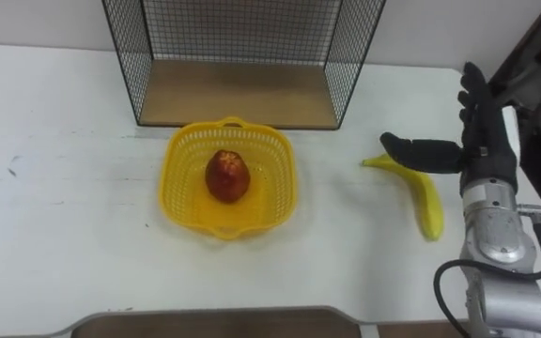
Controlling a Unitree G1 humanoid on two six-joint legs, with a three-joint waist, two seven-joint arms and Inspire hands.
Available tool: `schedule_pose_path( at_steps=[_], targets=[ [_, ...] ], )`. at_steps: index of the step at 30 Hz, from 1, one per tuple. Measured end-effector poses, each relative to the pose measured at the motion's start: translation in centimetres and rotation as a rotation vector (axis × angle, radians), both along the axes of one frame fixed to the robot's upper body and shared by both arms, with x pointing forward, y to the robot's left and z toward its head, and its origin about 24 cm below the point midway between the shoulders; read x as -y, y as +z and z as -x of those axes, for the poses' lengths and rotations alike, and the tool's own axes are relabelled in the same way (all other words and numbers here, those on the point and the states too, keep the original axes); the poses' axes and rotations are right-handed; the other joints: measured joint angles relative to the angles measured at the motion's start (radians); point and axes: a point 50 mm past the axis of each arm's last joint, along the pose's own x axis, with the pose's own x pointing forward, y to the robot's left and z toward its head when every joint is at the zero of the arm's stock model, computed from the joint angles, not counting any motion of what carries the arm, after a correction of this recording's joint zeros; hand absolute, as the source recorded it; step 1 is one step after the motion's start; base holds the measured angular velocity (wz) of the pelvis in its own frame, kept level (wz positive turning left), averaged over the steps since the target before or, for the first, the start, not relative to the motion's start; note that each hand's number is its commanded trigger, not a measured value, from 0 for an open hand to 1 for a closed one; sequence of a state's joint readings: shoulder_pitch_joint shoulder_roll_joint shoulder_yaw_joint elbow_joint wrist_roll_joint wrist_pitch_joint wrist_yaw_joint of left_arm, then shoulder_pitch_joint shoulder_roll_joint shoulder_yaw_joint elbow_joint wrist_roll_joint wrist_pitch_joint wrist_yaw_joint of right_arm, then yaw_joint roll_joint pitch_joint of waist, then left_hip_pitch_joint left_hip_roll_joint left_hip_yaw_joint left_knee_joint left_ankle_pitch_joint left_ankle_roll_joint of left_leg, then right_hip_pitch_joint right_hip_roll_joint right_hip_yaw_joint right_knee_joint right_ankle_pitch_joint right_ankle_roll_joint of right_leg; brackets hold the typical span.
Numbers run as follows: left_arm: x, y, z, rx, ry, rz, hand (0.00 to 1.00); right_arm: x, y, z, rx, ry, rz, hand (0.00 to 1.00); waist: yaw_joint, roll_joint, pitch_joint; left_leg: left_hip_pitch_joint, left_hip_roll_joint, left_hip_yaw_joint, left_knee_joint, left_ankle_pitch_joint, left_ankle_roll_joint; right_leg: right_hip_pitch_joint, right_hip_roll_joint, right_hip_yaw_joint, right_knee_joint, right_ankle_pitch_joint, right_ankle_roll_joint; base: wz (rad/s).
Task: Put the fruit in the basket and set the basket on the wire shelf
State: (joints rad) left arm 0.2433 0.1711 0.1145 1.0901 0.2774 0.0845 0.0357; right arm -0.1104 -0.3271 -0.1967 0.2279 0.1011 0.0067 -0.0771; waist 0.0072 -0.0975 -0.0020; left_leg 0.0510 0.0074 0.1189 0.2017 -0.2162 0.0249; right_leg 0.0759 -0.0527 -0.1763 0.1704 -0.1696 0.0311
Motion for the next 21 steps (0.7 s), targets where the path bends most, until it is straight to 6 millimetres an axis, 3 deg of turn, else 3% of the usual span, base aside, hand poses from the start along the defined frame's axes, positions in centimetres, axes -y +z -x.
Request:
schedule_pose_path(
  at_steps=[7,21],
  targets=[
    [-0.4,0.1,0.4,-0.008,0.001,-0.011,0.00,1.1,-2.0,0.1,-0.123,-0.028,0.066,0.00,0.002,-0.003,0.0000,-0.004,-0.002,-0.017,0.004,0.000,0.000,0.007,-0.002,-0.020,-0.002,0.000,0.000,0.08],
    [-0.6,0.2,1.0,-0.032,0.031,0.004,0.00,1.5,-3.0,-1.0,-0.228,-0.007,0.139,0.00,0.027,0.000,0.0038,-0.006,-0.002,-0.025,0.005,0.000,0.000,0.006,-0.001,-0.022,-0.002,0.000,0.000,0.00]
  ],
)
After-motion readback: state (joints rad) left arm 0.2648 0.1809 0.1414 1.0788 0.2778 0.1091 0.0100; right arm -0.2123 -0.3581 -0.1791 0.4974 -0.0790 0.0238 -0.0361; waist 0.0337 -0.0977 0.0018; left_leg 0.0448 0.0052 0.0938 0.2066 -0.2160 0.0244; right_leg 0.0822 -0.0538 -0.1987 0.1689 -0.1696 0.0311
